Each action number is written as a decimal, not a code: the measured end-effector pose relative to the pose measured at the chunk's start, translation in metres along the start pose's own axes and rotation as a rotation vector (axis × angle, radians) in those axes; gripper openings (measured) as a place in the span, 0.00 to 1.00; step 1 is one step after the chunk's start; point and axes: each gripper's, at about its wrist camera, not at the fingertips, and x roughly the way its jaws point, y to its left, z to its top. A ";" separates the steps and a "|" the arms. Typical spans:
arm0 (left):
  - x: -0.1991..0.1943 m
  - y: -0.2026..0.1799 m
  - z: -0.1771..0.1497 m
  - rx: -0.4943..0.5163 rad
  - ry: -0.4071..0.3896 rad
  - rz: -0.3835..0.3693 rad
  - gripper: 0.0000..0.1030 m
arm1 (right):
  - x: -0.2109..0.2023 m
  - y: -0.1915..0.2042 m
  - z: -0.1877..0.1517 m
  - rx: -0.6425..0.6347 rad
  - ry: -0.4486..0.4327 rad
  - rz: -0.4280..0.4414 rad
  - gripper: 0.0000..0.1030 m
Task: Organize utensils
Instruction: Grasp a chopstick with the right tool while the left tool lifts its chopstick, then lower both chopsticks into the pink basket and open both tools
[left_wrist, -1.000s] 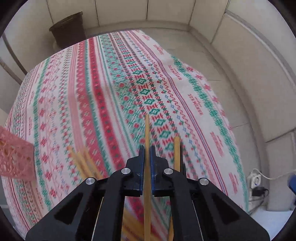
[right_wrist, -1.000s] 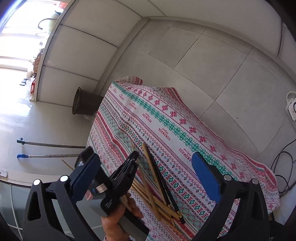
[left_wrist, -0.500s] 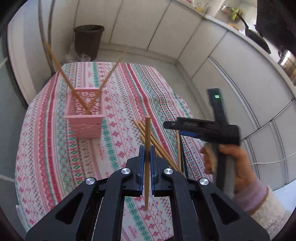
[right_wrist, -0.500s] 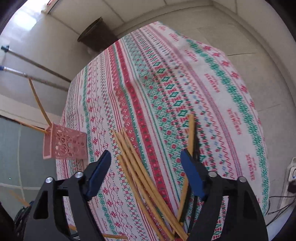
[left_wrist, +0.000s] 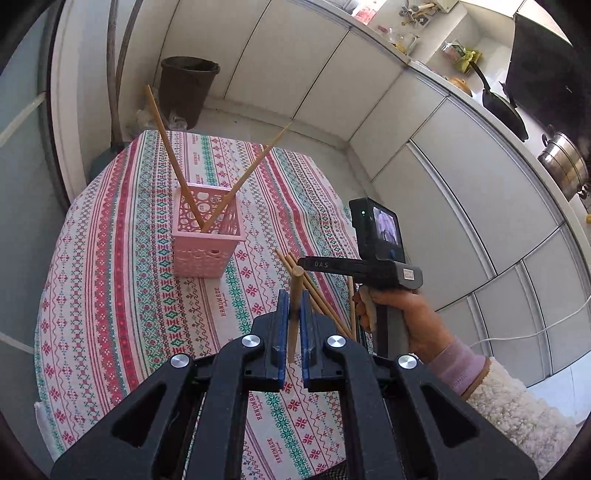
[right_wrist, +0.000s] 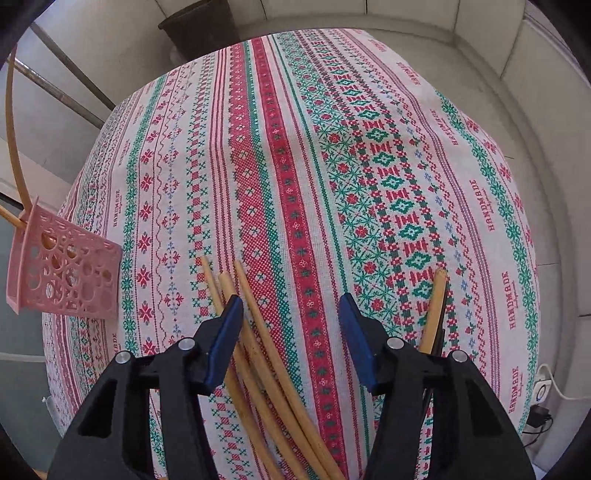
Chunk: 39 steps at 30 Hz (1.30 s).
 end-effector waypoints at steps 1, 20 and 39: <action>-0.002 0.001 0.000 0.001 -0.002 -0.003 0.05 | 0.000 -0.001 0.001 0.003 0.003 0.007 0.51; -0.010 -0.003 0.003 0.015 -0.030 0.030 0.06 | -0.002 0.014 0.000 -0.073 -0.050 -0.004 0.06; -0.049 -0.014 0.006 -0.008 -0.158 0.035 0.06 | -0.191 -0.013 -0.071 -0.019 -0.425 0.190 0.05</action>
